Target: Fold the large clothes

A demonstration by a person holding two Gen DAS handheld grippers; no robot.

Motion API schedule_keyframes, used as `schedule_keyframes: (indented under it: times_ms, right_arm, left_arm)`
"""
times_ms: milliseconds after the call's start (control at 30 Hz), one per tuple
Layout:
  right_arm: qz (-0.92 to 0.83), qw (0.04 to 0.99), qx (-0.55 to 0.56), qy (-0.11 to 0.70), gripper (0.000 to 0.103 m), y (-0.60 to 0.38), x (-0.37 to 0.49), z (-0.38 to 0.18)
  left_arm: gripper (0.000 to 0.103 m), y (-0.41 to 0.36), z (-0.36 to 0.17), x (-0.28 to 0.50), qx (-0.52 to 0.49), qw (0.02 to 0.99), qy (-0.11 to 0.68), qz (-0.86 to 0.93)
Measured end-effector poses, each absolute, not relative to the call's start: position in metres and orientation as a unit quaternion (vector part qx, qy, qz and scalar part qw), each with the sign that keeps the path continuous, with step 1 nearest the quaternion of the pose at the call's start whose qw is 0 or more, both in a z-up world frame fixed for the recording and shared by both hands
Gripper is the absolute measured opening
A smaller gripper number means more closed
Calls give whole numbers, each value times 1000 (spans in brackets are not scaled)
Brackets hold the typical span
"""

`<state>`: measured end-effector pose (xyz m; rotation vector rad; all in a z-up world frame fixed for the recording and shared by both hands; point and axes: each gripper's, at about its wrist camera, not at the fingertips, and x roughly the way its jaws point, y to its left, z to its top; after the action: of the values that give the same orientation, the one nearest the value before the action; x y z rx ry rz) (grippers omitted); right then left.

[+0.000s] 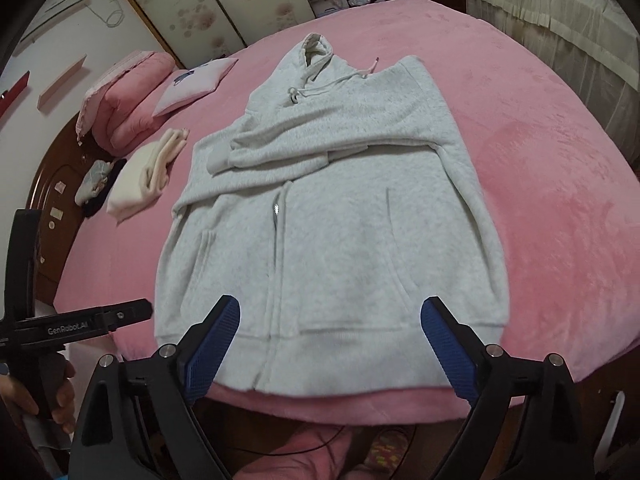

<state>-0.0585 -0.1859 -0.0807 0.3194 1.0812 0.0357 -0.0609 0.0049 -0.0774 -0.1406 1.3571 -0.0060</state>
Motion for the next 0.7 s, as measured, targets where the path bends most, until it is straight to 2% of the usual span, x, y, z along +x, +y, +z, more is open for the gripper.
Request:
schedule_keyframes:
  times_ms: [167,300,433,700]
  right_arm:
    - [-18,834,152,529,93,-221,-95,-103]
    - [-55,811,205,546,93,-266,-107,-127]
    - [-122,772,233,579,93,-310,-113,-159]
    - [-86,745,312,583,91,-341,-108,-194]
  left_arm:
    - [74,28,-89,-90,-102,757,645,22]
    - [74,57,-104,-108,-129,747,650,50]
    - [74,97,-135,-122,-213,733,646,25]
    - [74,159,-177,-123,-245,726,643,27]
